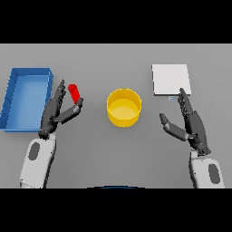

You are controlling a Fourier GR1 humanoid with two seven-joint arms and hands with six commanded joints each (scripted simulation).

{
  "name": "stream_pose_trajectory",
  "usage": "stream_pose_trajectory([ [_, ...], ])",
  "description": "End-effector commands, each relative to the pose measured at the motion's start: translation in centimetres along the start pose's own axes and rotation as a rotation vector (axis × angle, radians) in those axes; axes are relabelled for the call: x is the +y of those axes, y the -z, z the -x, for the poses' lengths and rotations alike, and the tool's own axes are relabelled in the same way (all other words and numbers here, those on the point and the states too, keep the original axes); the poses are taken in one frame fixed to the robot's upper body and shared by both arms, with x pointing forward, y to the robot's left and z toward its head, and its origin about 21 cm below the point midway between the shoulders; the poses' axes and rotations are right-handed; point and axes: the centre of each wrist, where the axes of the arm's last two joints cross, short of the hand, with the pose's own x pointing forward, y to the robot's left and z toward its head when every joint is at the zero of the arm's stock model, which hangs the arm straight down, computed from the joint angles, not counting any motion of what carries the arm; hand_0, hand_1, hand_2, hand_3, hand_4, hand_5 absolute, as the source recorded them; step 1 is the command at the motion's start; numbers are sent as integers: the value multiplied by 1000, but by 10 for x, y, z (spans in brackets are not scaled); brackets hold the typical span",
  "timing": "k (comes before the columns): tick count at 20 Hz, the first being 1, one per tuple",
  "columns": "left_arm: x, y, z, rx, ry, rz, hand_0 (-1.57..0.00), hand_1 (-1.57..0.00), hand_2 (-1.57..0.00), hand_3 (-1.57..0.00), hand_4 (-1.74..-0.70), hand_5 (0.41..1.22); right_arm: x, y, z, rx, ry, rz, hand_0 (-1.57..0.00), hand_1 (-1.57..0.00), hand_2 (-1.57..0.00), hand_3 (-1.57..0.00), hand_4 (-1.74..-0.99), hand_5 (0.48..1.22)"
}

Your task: Pick up the red beaker and tilt it to pour out 1 green nut into yellow bowl. Pick up the yellow bowl and place it on the metallic measuring scale.

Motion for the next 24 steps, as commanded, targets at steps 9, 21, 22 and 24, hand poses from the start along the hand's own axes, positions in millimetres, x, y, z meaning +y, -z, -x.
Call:
stream_pose_trajectory([
  [9, -13, 42, 3, -13, 53, 2, 1, 1, 1, 1, -1245, 660, -2, 1, 4, 24, -20, 8, 1, 1, 1, 1, -1299, 639],
  [21, -33, 64, 9, -43, -67, -52, -1066, -1051, -1049, -980, -1483, 998, 1, 4, 0, 37, -17, 26, 1, 1, 1, 1, -1291, 647],
  [22, -33, 65, 7, -39, -53, -52, -1167, -1155, -1153, -1081, -1529, 1043, -2, 6, 1, 48, -21, 32, 1, 1, 1, 1, -1291, 649],
  [24, -35, 65, 8, -75, -40, -49, -1312, -1305, -1304, -1151, -1596, 1107, -1, -1, 6, 41, -25, 30, 1, 1, 1, 1, -1290, 651],
])
